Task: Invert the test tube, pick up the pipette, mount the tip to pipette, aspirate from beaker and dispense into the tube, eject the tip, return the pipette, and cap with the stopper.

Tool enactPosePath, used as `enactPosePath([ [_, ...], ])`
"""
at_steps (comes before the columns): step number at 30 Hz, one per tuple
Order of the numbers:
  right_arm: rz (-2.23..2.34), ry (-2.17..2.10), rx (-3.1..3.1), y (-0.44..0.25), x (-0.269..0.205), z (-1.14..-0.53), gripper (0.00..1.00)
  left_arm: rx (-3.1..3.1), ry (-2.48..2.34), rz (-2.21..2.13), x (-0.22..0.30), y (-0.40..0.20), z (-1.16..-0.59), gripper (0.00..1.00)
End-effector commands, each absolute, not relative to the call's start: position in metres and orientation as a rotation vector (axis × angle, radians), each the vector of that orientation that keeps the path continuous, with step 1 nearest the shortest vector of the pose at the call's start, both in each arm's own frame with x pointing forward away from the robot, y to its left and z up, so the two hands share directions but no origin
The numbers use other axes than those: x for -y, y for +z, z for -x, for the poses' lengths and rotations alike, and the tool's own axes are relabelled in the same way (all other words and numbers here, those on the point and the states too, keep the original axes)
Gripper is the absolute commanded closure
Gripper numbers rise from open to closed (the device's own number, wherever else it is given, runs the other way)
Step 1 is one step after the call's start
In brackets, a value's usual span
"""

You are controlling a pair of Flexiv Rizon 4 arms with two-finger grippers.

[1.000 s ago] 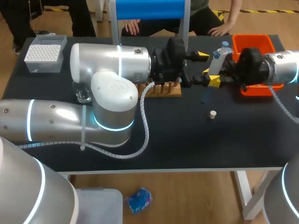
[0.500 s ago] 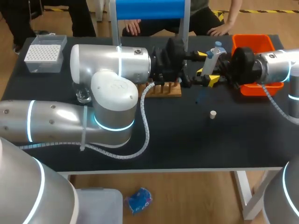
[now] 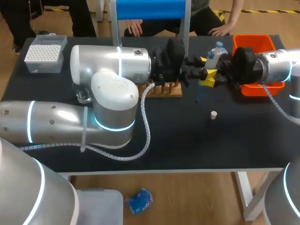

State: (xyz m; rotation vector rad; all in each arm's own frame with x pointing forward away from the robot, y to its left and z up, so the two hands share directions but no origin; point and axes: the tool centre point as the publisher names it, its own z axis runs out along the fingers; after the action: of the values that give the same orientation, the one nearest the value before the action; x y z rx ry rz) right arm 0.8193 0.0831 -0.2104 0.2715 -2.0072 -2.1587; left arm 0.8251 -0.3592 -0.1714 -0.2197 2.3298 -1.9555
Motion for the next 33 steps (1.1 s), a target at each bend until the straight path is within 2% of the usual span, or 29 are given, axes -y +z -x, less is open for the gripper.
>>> enactPosePath([
  [1,-0.270,-2.159,2.009,-0.210,-0.084,-0.821,1.00,-2.319,-1.966,0.217,0.361,-0.174,-0.823,1.00],
  [8,-0.277,-2.151,2.035,-0.212,-0.081,-0.822,1.00,-2.319,-1.966,0.217,0.361,-0.174,-0.823,1.00],
  [9,-0.271,-2.152,2.035,-0.212,-0.080,-0.822,0.85,-2.319,-1.966,0.217,0.361,-0.174,-0.823,1.00],
  [10,-0.279,-2.144,2.049,-0.212,-0.079,-0.822,0.53,-2.319,-1.966,0.217,0.361,-0.174,-0.823,1.00],
  [11,-0.279,-2.143,2.059,-0.212,-0.078,-0.822,0.06,-2.319,-1.966,0.217,0.361,-0.174,-0.823,1.00],
  [12,-0.271,-2.143,2.061,-0.213,-0.077,-0.822,0.00,-2.319,-1.966,0.217,0.361,-0.174,-0.823,1.00],
  [33,-0.196,-2.059,2.283,-0.224,-0.013,-0.822,0.00,-2.319,-1.966,0.217,0.361,-0.174,-0.823,1.00],
])
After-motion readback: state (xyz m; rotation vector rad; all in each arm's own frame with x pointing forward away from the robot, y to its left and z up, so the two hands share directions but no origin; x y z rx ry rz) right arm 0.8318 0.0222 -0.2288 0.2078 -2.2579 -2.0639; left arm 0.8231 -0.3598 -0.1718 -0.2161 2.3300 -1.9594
